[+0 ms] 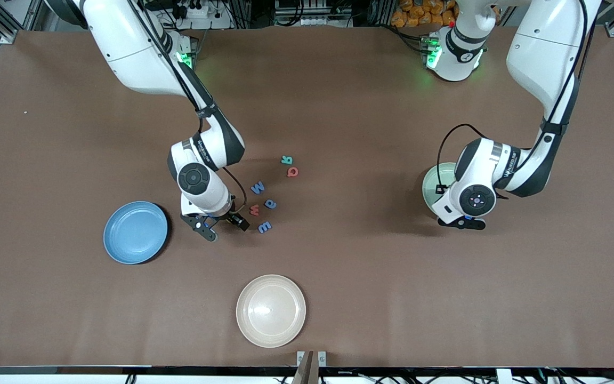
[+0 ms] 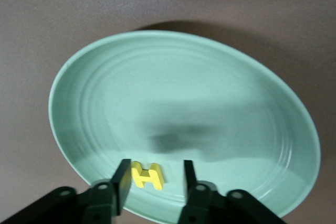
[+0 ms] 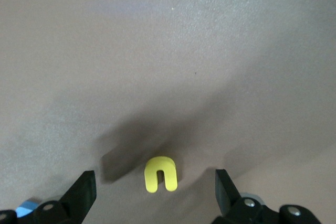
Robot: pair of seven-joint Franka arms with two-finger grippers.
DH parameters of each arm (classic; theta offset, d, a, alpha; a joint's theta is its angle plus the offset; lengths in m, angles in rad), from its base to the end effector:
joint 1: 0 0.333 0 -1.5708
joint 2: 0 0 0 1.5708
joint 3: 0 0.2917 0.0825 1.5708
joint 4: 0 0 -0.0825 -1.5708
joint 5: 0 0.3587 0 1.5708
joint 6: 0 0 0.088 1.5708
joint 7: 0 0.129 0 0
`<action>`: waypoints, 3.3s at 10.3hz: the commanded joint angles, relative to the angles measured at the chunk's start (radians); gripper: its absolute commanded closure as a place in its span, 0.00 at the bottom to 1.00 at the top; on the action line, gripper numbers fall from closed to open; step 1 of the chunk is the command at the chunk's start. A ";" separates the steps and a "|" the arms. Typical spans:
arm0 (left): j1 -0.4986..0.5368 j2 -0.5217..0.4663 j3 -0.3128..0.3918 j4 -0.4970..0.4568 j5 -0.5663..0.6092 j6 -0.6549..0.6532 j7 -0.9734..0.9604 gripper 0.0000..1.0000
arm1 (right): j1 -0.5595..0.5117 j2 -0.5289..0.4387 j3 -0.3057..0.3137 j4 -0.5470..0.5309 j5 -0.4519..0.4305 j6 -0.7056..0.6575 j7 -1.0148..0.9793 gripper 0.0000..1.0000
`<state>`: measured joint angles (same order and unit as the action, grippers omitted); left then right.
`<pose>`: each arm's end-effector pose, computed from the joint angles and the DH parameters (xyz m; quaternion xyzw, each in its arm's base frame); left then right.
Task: Sort upper and lower case letters into plates
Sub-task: 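Drop the H on the green plate while the right gripper grasps the u, then drop the u on the blue plate while the left gripper reaches the teal R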
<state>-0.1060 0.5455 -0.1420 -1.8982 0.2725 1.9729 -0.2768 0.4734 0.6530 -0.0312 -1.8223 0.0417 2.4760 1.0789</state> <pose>0.5271 -0.1114 0.1660 -0.9692 0.0651 0.2002 0.1279 0.5576 0.2652 0.1548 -0.9455 0.3255 0.0019 0.0029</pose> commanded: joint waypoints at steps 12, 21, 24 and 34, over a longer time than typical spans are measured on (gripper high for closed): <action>-0.244 0.042 -0.123 0.234 -0.220 -0.020 -0.640 0.00 | -0.013 -0.030 0.008 -0.069 -0.005 0.058 -0.053 1.00; -0.516 0.163 -0.111 0.340 -0.317 0.162 -1.239 0.00 | -0.386 -0.148 0.005 0.028 -0.063 -0.196 -0.679 0.98; -0.624 0.198 -0.108 0.358 -0.285 0.260 -1.534 0.00 | -0.398 -0.141 0.007 0.028 -0.080 -0.222 -0.702 0.00; -0.853 0.310 0.078 0.409 -0.274 0.386 -1.792 0.00 | -0.378 -0.148 0.008 0.028 -0.080 -0.267 -0.692 0.00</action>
<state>-0.9464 0.8433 -0.0808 -1.5176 -0.0248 2.3591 -2.0390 0.0916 0.5128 -0.0253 -1.7978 -0.0208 2.2244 0.3730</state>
